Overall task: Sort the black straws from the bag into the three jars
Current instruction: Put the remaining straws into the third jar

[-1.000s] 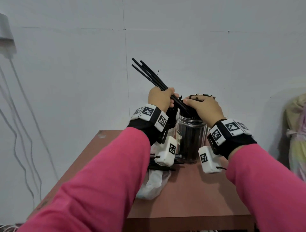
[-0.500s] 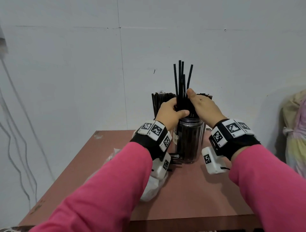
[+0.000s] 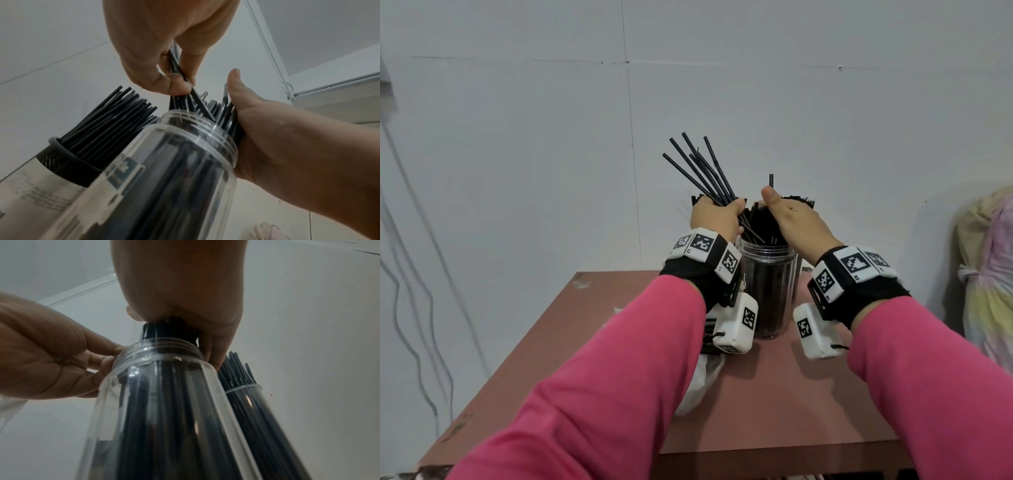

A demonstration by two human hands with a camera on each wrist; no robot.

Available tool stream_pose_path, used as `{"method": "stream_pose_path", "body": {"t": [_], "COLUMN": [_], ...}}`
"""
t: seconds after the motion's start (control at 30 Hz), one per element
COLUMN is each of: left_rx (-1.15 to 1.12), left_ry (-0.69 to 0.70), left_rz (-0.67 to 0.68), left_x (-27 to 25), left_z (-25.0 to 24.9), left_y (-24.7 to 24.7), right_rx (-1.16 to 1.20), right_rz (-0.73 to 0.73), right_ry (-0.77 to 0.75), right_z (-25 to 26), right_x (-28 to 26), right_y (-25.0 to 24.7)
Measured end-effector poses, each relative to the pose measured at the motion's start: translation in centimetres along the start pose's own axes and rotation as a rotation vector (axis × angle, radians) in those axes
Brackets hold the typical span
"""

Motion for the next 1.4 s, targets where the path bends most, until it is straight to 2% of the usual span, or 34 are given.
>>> {"method": "stream_pose_path", "body": {"t": [0.17, 0.3, 0.53, 0.63, 0.7, 0.77, 0.87, 0.97, 1.1, 1.2, 1.33, 1.4], "left_rx": [0.057, 0.121, 0.443, 0.391, 0.308, 0.240, 0.215, 0.231, 0.347, 0.465, 0.507, 0.544], "left_ry": [0.106, 0.274, 0.352, 0.345, 0.364, 0.435, 0.577, 0.572, 0.552, 0.563, 0.578, 0.608], "left_rz": [-0.019, 0.097, 0.230, 0.226, 0.204, 0.187, 0.173, 0.143, 0.126, 0.176, 0.203, 0.229], "left_x": [-1.1, -2.6, -4.2, -4.1, -3.7, -3.1, -2.7, -2.1, -2.7, -3.6, -4.1, -4.6], "left_z": [-0.6, -0.6, -0.2, -0.9, -2.4, -4.7, -7.8, -8.3, -6.5, -4.4, -4.1, -4.5], "left_y": [0.0, 1.0, 1.6, 0.9, 0.4, 0.1, 0.2, 0.1, -0.2, -0.1, -0.3, -0.2], "right_rx": [0.047, 0.072, 0.163, 0.329, 0.443, 0.484, 0.397, 0.317, 0.206, 0.180, 0.316, 0.295], "right_rz": [-0.002, -0.003, -0.006, -0.146, -0.184, -0.167, -0.095, -0.120, -0.107, -0.065, -0.215, -0.228], "right_ry": [0.008, -0.031, -0.123, -0.167, -0.221, -0.275, -0.326, -0.339, -0.297, -0.277, -0.349, -0.343], "right_z": [-0.4, 0.1, 0.6, 2.3, 3.8, 5.3, 6.9, 7.3, 4.9, 3.0, 3.3, 3.5], "right_x": [0.0, -0.3, -0.2, -1.1, -1.3, -0.6, 0.5, 0.3, -1.5, -3.0, -4.3, -4.4], "right_y": [-0.1, -0.1, -0.1, -1.8, -2.9, -3.6, -3.8, -4.0, -2.5, -1.3, -3.0, -3.2]}}
Point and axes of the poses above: each hand's wrist, its own x-axis towards the middle knuckle, its own y-axis out of the palm, z = x × y, the point moved 8 cm from there along x, towards the middle knuckle, and after that the axes turned 13 degrees about x, right-handed, at the moved point
